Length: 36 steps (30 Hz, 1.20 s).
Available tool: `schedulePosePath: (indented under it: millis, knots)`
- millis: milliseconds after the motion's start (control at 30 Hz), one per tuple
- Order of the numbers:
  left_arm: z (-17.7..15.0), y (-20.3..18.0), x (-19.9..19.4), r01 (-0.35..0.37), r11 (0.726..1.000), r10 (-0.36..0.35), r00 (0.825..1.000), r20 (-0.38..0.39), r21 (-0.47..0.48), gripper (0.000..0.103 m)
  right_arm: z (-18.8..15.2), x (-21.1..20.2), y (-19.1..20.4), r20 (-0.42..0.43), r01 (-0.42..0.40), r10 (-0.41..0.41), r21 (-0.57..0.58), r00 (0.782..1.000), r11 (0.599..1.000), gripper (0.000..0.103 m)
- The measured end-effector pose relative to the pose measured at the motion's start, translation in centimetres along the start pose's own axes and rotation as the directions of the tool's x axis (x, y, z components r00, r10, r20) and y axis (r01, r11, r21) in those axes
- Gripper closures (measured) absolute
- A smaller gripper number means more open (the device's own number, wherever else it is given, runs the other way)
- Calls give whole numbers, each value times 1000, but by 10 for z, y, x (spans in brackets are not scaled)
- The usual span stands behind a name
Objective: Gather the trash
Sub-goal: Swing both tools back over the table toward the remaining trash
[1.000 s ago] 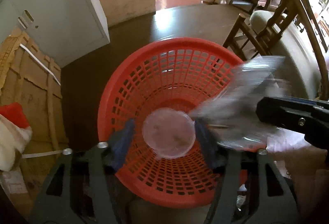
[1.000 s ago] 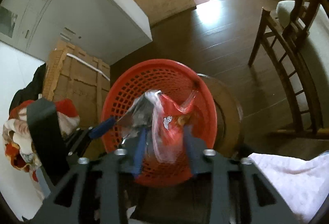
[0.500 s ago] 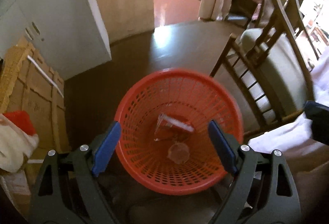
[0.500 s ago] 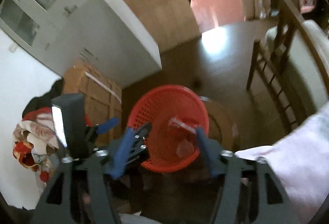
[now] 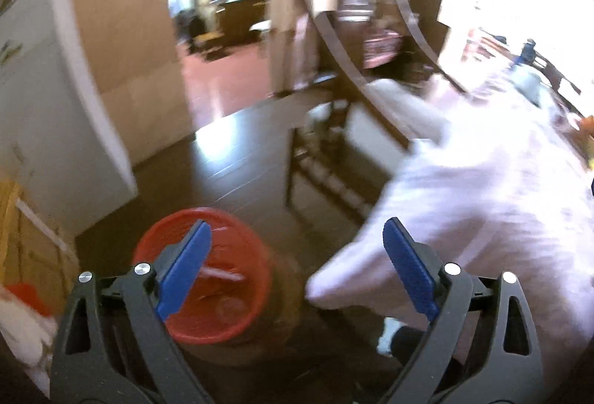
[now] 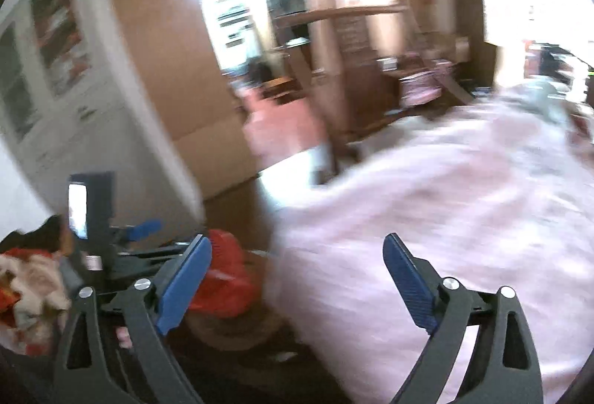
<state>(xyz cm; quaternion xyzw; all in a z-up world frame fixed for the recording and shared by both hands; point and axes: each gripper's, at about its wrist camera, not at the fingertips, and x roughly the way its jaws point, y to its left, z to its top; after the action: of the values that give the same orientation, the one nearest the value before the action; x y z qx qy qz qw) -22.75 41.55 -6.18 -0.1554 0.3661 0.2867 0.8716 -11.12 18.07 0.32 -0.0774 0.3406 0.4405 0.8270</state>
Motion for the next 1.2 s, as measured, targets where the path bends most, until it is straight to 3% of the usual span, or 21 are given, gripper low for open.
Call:
schedulePosePath:
  millis: [133, 233, 467, 567, 667, 867, 967, 1033, 1200]
  knots:
    - [6, -65, -6, 116, 989, -116, 993, -13, 88, 12, -17, -51, -74, 32, 156, -162, 131, 986, 979, 9]
    - [6, -111, -5, 185, 973, -183, 983, -29, 141, 12, -41, -89, -130, 41, 261, -278, 233, 960, 937, 9]
    - [0, -240, -3, 318, 899, -310, 948, -77, 302, 12, -105, -168, -230, 3, 456, -499, 400, 867, 795, 8]
    - [-7, -281, -9, 349, 866, -342, 936, -85, 359, 12, -128, -194, -268, -24, 541, -590, 431, 807, 722, 8]
    - [-15, -325, -13, 393, 820, -379, 918, -119, 416, 12, -141, -209, -290, -42, 563, -621, 474, 782, 677, 8]
    - [-19, -381, -27, 446, 761, -439, 889, -133, 471, 12, -143, -229, -323, -58, 596, -670, 517, 740, 614, 8]
    - [-19, -403, -31, 482, 734, -471, 869, -152, 479, 12, -136, -230, -340, -80, 620, -681, 500, 728, 604, 8]
    - [-20, -411, -35, 502, 717, -488, 857, -166, 483, 12, -127, -226, -354, -91, 616, -670, 498, 737, 610, 8]
    - [-19, -427, -34, 512, 699, -494, 850, -182, 499, 12, -110, -208, -382, -134, 667, -691, 445, 710, 598, 11]
